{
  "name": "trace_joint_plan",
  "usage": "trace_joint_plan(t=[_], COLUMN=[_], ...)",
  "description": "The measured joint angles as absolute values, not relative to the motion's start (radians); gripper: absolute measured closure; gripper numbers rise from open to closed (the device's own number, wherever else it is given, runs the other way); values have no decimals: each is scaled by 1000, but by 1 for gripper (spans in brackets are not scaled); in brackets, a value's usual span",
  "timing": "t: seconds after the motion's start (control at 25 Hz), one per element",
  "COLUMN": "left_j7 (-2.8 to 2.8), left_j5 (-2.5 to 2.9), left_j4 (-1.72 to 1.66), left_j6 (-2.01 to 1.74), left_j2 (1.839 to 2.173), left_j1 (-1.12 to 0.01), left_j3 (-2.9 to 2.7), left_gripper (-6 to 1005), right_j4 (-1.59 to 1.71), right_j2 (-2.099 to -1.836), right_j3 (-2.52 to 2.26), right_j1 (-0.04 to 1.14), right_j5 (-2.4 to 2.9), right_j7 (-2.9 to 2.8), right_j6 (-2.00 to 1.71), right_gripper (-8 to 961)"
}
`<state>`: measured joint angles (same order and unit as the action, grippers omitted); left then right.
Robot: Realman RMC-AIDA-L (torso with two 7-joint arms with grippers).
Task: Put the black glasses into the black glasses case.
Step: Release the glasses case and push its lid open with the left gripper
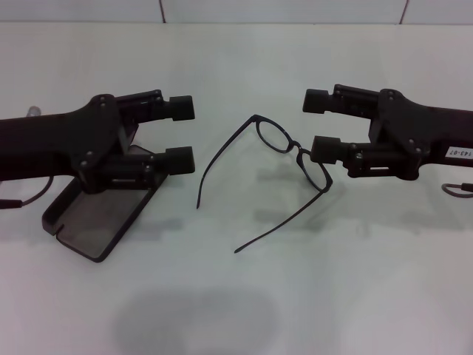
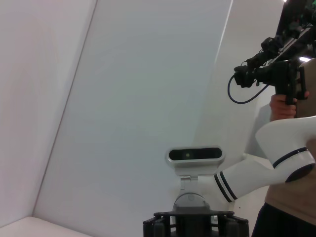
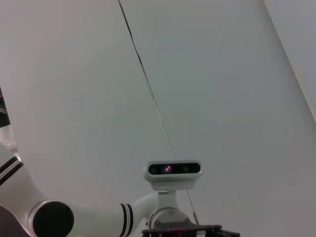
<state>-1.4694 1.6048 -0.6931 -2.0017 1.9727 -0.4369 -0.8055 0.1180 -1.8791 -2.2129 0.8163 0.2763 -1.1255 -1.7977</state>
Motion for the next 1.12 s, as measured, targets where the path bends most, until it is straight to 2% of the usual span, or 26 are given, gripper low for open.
trace_joint_plan(t=[0.6,0.72,0.8,0.88,0.92,1.12], left_j7=[-1566,-1780,-1940,-2146,-2219,-2563], left_j5=[1566,1558,1613,1812,1902,2330], left_j4=[-754,-961,-1185,-1575,-1698,-2058], left_j6=[-2001,-1977,-1915,-1804,-1769,-1653], left_j2=[1985,2006,2038,2086,2094,2093], left_j1=[-442,-420,-385,-337,-325,-306], left_j3=[-790,-784,-789,-859,-905,-1204], left_gripper=[163,163,163,164,164,165], right_j4=[109,108,107,107,107,120], right_j2=[-1876,-1869,-1866,-1865,-1865,-1861], right_j3=[-2208,-2206,-2189,-2180,-2153,-2083], right_j1=[803,789,764,756,732,672], right_j5=[265,263,262,262,264,268], right_j7=[-1112,-1111,-1111,-1111,-1111,-1106], right_j6=[-1779,-1775,-1774,-1774,-1775,-1785], right_gripper=[115,115,115,114,114,114])
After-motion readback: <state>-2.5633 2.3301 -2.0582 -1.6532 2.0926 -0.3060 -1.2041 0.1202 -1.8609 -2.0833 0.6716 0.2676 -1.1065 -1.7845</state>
